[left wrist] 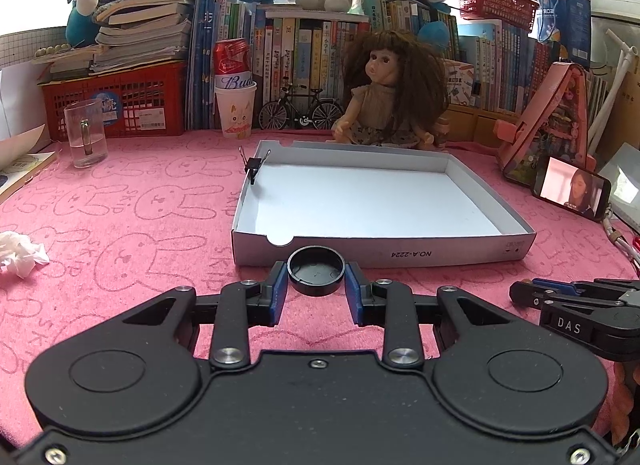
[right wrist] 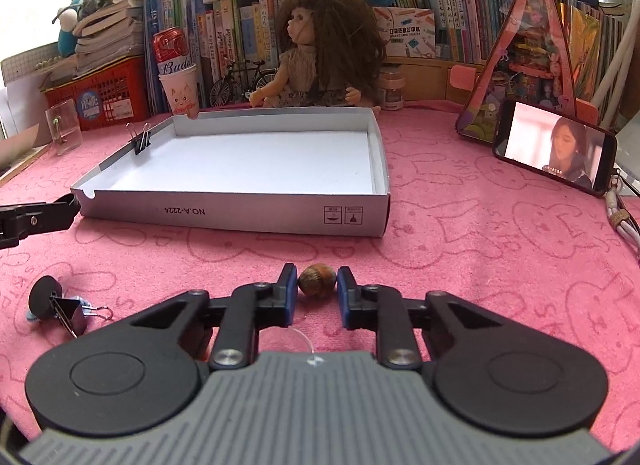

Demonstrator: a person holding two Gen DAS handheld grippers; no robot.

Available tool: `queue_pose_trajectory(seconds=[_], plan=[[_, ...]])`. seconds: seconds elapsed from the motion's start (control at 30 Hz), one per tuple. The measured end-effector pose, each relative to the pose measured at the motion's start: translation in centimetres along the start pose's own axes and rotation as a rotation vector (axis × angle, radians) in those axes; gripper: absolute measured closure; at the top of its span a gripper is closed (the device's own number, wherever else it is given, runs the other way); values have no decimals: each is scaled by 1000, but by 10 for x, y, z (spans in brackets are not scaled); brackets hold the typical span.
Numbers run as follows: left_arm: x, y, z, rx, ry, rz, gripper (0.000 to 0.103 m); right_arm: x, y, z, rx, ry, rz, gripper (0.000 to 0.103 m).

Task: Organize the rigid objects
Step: 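Carry the black cap in the left tool while the right tool carries the hazelnut over the tray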

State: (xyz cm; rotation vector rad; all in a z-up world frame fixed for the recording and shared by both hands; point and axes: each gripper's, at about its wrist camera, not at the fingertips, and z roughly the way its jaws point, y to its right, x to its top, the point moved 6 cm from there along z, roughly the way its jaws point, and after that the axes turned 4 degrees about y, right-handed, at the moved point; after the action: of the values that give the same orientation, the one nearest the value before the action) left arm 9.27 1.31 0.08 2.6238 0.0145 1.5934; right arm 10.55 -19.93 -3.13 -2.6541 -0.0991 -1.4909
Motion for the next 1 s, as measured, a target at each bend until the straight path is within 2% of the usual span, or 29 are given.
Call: queue_pose_trajectory(seconds=[0.2, 0.63, 0.87, 1.0], plan=[[5, 0, 4, -9, -2, -5, 74, 11, 4, -7, -2, 31, 33, 78], [42, -1, 32, -31, 33, -17, 74, 58, 6, -3, 6, 124, 58, 78], [53, -1, 60, -39, 7, -29, 74, 72, 7, 15, 7, 116, 62, 78], [63, -2, 85, -63, -38, -43, 74, 82, 9, 34, 18, 83, 50, 78]])
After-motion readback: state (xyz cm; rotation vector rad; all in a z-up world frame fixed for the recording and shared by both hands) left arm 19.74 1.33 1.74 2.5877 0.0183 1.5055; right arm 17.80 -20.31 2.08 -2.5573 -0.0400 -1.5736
